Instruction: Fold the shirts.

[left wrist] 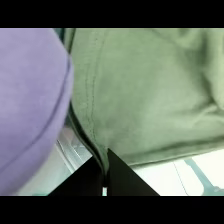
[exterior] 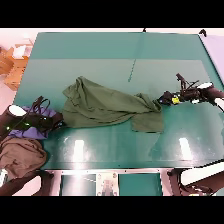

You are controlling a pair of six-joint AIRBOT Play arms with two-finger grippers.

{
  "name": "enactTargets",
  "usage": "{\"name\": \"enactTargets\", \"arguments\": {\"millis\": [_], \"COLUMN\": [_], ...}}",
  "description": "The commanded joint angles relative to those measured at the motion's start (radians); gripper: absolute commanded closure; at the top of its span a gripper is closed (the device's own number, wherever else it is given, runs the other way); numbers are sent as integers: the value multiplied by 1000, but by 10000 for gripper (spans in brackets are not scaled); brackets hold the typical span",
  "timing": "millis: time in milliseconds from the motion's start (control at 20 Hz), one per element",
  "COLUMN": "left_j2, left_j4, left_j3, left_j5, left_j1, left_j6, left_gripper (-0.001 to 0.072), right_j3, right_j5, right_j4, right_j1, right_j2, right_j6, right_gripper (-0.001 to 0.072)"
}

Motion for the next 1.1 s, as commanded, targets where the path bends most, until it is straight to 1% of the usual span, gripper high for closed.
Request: {"name": "enactTargets", "arguments": {"millis": [0, 100, 200, 250, 350, 450, 550, 650, 700, 800, 900, 1000, 1050], "left_j2": [0, 2, 9, 19, 23, 23, 23, 23, 32, 87, 142, 196, 220], "left_j4": [-13, -28, -118, -180, -283, -330, -327, -325, -322, -287, -217, -155, -118], "left_j3": [57, 197, 395, 514, 777, 1059, 1341, 1574, 1644, 1667, 1667, 1667, 1667], "left_j5": [-97, -253, -362, -385, -398, -365, -288, -197, -155, -57, -8, -10, -28], "left_j1": [1, 0, 1, 1, 1, 0, 1, 1, 1, 1, 1, 1, 1], "left_j6": [16, 16, 16, 15, -3, -20, -23, -43, -43, -22, -11, -12, -30], "left_gripper": [680, 680, 680, 680, 680, 680, 680, 680, 680, 680, 680, 680, 680], "right_j3": [42, 76, 113, 137, 203, 288, 401, 539, 611, 739, 851, 949, 970], "right_j5": [151, 225, 250, 252, 252, 248, 212, 148, 113, 30, -63, -101, -102], "right_j4": [56, 194, 332, 388, 490, 610, 727, 817, 837, 836, 835, 835, 834], "right_j1": [-4, -45, -87, -107, -156, -213, -280, -349, -383, -444, -506, -571, -593], "right_j2": [11, 75, 186, 248, 378, 495, 584, 640, 665, 698, 721, 721, 727], "right_j6": [-9, 6, 27, 58, 167, 267, 356, 362, 361, 351, 351, 351, 351], "right_gripper": [697, 697, 698, 697, 697, 697, 696, 696, 696, 696, 696, 696, 696]}}
